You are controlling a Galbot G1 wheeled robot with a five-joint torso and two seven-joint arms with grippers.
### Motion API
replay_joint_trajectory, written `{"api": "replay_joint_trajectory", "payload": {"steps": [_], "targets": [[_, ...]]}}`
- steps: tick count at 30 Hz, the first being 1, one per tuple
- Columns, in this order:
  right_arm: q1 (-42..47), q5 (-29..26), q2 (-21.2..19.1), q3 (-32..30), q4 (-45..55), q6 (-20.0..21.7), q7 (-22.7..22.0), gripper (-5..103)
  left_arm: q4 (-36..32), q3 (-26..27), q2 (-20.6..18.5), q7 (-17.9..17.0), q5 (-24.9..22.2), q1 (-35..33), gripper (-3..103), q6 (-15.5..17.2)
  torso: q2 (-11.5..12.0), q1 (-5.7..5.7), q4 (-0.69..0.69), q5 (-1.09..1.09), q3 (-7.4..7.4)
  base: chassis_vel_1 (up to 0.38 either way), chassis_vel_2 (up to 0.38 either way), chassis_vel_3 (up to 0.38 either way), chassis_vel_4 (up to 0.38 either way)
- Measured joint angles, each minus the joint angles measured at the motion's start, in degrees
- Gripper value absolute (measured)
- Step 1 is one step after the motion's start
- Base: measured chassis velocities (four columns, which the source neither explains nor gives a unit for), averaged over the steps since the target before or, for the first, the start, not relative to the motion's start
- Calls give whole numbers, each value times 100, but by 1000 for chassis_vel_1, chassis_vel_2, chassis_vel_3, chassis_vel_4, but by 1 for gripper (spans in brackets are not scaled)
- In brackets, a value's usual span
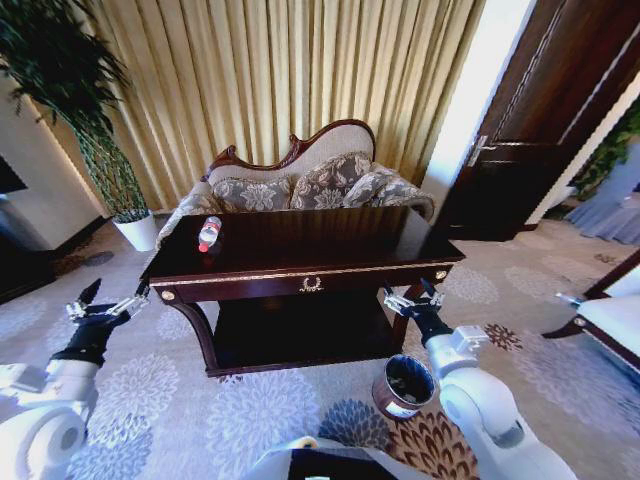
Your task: Move to the front of the table and place the trash on the table into the trash bin.
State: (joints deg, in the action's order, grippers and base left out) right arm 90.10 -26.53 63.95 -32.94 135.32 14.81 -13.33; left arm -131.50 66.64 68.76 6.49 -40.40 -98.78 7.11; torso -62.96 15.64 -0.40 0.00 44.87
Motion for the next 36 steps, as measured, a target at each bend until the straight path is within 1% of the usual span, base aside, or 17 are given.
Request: {"api": "replay_joint_trajectory", "payload": {"steps": [10, 19, 21, 24, 27, 36], "targets": [[-12, 35, 0, 16, 47, 19, 69, 100, 60, -1, -63, 1, 3, 109, 100, 115, 0, 0, 0, 0, 0, -34, 29, 26, -33], [10, 124, -20, 51, 21, 31, 126, 100, -76, 64, 10, 1, 46, 33, 100, 245, 0, 0, 0, 1, 1, -76, 71, 74, -76], [29, 144, -16, 74, 18, 30, 140, 100, -156, 97, 36, 1, 47, 20, 100, 344, 0, 0, 0, 1, 1, -50, 58, 62, -77], [39, 144, -15, 82, 24, 30, 145, 100, -193, 107, 50, 0, 51, 18, 100, 382, 0, 1, 0, 1, 1, -56, 55, 57, -62], [53, 132, -31, 84, 52, 30, 153, 100, -286, 126, 74, -6, 96, 18, 100, 532, 0, 0, 0, 1, 0, -52, 55, 46, -46], [100, 108, -41, 67, 107, 25, 196, 100, -341, 130, 116, -12, 162, 3, 100, 584, 0, 0, 0, 0, 0, -55, 63, 52, -59]]}}
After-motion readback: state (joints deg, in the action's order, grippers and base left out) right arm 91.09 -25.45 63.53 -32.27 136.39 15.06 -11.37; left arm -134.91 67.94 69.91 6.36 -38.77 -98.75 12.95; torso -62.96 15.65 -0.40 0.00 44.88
